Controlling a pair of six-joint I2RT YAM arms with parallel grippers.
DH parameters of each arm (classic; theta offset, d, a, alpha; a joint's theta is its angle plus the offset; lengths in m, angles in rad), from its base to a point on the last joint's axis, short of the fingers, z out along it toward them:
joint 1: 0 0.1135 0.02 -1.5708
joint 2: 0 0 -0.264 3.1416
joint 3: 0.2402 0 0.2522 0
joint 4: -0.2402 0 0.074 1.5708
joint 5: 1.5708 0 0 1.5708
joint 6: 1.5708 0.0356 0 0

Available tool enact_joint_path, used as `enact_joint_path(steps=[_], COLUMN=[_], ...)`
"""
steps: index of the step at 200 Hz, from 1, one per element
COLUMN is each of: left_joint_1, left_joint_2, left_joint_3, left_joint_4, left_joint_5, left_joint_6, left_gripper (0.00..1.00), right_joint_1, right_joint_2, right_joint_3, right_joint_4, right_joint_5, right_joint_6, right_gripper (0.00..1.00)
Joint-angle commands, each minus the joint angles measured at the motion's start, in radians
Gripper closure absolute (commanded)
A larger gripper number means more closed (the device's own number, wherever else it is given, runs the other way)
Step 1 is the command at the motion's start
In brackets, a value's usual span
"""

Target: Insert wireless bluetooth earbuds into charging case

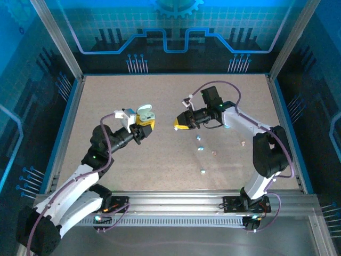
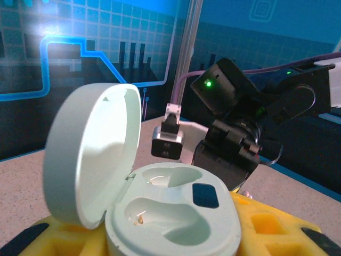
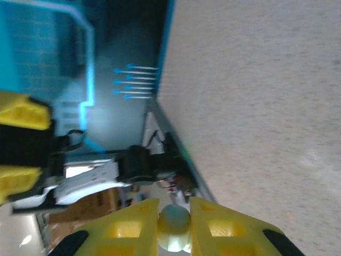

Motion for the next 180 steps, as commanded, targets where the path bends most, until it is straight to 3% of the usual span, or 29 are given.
enact_joint_path(steps=[1, 96, 180], left_joint_1=[-0.005, -0.014, -0.082], left_joint_2=[0.027, 0.109, 0.225], left_joint_3=[0.029, 0.015, -0.005], left_joint_4=[0.072, 0.080, 0.236], left_joint_5=[0.036, 0.070, 0.019], left_joint_6=[-0.005, 0.065, 0.161], left_gripper=[0.64, 0.65, 0.66], right_joint_1=[-0.014, -0.020, 0.035], right_joint_2=[-0.025, -0.084, -0.187], right_joint_3=[0.031, 0.058, 0.094], right_joint_4=[0.030, 0.082, 0.078], right_joint_5=[-0.204, -0.175, -0.012], right_joint_6=[0.038, 0.187, 0.235], right_gripper=[0.81, 0.81, 0.81])
